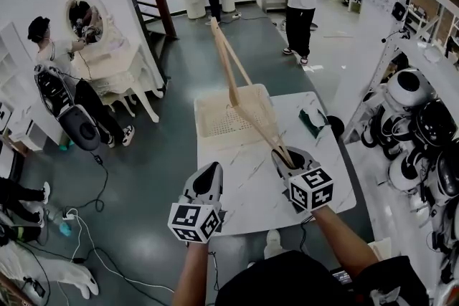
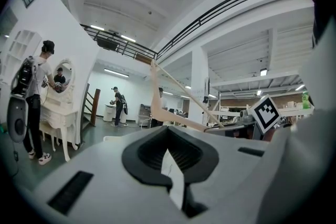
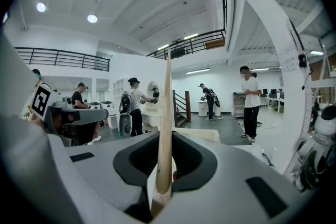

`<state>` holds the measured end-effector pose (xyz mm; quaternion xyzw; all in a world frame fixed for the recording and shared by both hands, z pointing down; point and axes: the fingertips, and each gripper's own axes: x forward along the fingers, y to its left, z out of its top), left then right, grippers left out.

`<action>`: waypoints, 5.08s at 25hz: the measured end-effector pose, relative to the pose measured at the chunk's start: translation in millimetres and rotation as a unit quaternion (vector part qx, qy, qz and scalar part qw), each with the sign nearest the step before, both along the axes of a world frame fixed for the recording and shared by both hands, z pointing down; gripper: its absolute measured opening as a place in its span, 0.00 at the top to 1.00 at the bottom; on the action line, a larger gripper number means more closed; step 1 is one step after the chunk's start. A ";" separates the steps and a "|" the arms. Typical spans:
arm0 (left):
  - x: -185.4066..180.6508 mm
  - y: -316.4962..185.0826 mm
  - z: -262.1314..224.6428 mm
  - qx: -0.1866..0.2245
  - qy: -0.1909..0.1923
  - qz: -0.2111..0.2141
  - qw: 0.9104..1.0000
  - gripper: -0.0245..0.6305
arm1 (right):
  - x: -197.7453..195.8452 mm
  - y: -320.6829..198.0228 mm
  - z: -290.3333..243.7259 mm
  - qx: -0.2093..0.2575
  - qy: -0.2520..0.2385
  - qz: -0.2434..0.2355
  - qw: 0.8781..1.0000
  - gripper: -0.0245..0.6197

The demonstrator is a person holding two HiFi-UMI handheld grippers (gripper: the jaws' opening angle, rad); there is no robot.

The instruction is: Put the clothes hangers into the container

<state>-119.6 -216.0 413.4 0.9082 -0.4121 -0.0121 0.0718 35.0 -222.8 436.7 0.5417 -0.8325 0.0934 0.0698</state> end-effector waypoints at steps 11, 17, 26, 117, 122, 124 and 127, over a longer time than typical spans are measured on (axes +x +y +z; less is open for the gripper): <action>20.8 -38.4 3.6 -0.004 -0.003 -0.014 1.000 0.96 | 19.5 -44.0 4.5 -0.003 -0.001 -0.015 1.000 0.86; 30.9 -53.6 6.4 -0.006 -0.007 -0.026 1.000 0.96 | 27.4 -63.5 7.9 -0.004 -0.004 -0.028 1.000 0.86; 45.0 -70.2 5.5 -0.006 -0.014 -0.041 0.999 0.96 | 38.3 -85.7 11.0 -0.005 -0.006 -0.046 0.999 0.86; 27.8 -177.9 72.6 -0.101 -0.008 -0.030 0.994 0.96 | 6.1 -207.2 178.0 -0.244 0.112 -0.106 0.957 0.86; 24.1 -179.4 72.5 -0.104 -0.008 -0.030 0.994 0.96 | 1.8 -207.5 181.4 -0.257 0.112 -0.113 0.953 0.86; 23.1 -180.2 72.1 -0.105 -0.006 -0.031 0.994 0.96 | -0.1 -208.3 181.3 -0.261 0.109 -0.117 0.952 0.86; 23.5 -180.4 72.3 -0.107 -0.005 -0.032 0.994 0.96 | -1.3 -209.5 179.8 -0.265 0.101 -0.125 0.951 0.86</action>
